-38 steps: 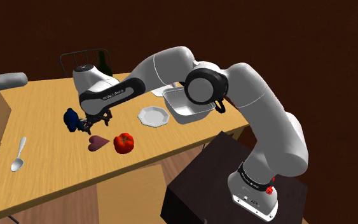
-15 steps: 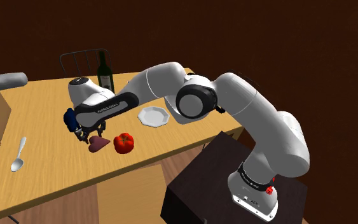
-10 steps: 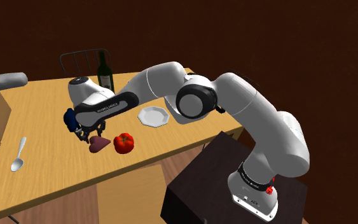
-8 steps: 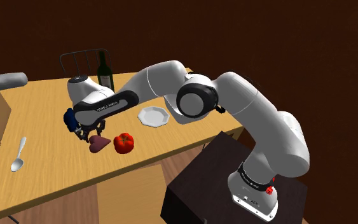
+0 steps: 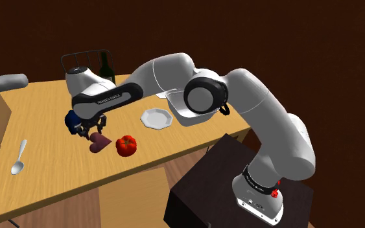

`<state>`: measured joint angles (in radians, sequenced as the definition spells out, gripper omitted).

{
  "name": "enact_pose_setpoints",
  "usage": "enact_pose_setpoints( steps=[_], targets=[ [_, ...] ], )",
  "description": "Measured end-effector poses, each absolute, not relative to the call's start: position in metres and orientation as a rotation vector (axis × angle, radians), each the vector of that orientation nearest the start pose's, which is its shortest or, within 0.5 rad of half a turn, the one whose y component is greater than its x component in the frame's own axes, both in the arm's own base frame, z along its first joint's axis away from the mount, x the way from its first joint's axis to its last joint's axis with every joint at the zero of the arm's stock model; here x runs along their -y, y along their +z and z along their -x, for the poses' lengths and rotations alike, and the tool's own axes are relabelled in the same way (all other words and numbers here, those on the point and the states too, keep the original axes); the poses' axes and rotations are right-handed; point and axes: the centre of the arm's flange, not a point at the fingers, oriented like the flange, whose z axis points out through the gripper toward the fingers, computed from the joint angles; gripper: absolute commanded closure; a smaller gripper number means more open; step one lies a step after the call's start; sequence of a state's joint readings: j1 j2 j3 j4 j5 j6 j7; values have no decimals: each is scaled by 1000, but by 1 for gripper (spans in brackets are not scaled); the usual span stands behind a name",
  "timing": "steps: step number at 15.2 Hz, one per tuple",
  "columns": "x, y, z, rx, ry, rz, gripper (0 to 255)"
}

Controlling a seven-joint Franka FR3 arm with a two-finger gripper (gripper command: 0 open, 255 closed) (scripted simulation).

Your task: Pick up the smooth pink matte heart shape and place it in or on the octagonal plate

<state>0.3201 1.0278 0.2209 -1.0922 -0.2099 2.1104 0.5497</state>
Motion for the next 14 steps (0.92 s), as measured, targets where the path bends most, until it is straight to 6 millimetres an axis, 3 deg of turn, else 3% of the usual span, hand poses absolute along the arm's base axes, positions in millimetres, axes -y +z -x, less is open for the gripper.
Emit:
enact_pose_setpoints(
  steps=[8, 11, 14],
  targets=[
    [-340, 239, -694, -11, -9, 3129, 255],
    [-315, 246, -692, -11, -8, 3129, 255],
    [-277, 246, -690, -12, -9, 3129, 255]
  ],
)
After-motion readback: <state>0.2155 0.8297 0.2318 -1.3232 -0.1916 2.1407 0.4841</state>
